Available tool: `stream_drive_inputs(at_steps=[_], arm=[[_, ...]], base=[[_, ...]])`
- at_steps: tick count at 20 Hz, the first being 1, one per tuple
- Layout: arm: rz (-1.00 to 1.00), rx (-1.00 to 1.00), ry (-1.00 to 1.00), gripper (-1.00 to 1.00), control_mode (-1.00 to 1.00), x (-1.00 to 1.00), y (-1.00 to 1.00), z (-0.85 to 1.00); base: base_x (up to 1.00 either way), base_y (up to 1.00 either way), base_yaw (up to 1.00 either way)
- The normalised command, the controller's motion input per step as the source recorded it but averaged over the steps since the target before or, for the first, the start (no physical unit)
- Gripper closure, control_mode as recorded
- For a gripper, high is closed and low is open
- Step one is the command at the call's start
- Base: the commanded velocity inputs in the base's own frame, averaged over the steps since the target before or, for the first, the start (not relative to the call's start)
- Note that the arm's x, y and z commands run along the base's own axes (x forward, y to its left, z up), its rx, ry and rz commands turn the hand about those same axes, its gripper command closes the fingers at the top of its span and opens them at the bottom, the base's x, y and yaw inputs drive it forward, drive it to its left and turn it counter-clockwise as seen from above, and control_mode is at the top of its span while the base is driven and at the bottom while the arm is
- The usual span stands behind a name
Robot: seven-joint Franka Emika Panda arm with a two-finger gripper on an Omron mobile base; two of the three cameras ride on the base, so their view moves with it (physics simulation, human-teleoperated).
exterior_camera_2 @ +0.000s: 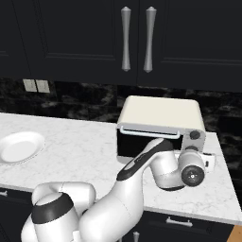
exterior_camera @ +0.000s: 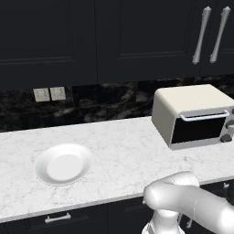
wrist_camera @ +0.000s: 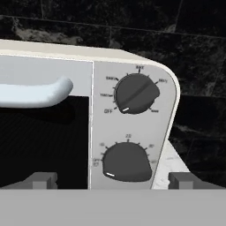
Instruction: Pick up the kebab skewer and baguette bread, and place them inside the toaster oven. Close the toaster oven door and start by setting the timer.
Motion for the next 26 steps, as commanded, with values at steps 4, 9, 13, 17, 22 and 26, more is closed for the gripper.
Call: stream_drive_inputs(at_steps=[4,9,13,17,22,26], arm=[[0.03,0.04,0.00,-1.00,-1.00,0.11,-0.02,0.00],[0.00,0.00,0.00,-1.00,-1.00,0.08,0.00,0.00],[0.00,0.00,0.00,-1.00,-1.00,0.21,0.00,-0.07],[0.00,0.00,-0.07,-1.00,-1.00,0.05,0.00,-0.22],[0.01,0.00,-0.10,-1.00,-1.00,0.02,-0.01,-0.26],[0.01,0.00,-0.11,-1.00,-1.00,0.04,-0.04,-0.21]], base=[[0.00,0.00,0.00],[0.00,0.00,0.00],[0.00,0.00,0.00],[0.00,0.00,0.00],[0.00,0.00,0.00],[0.00,0.00,0.00]])
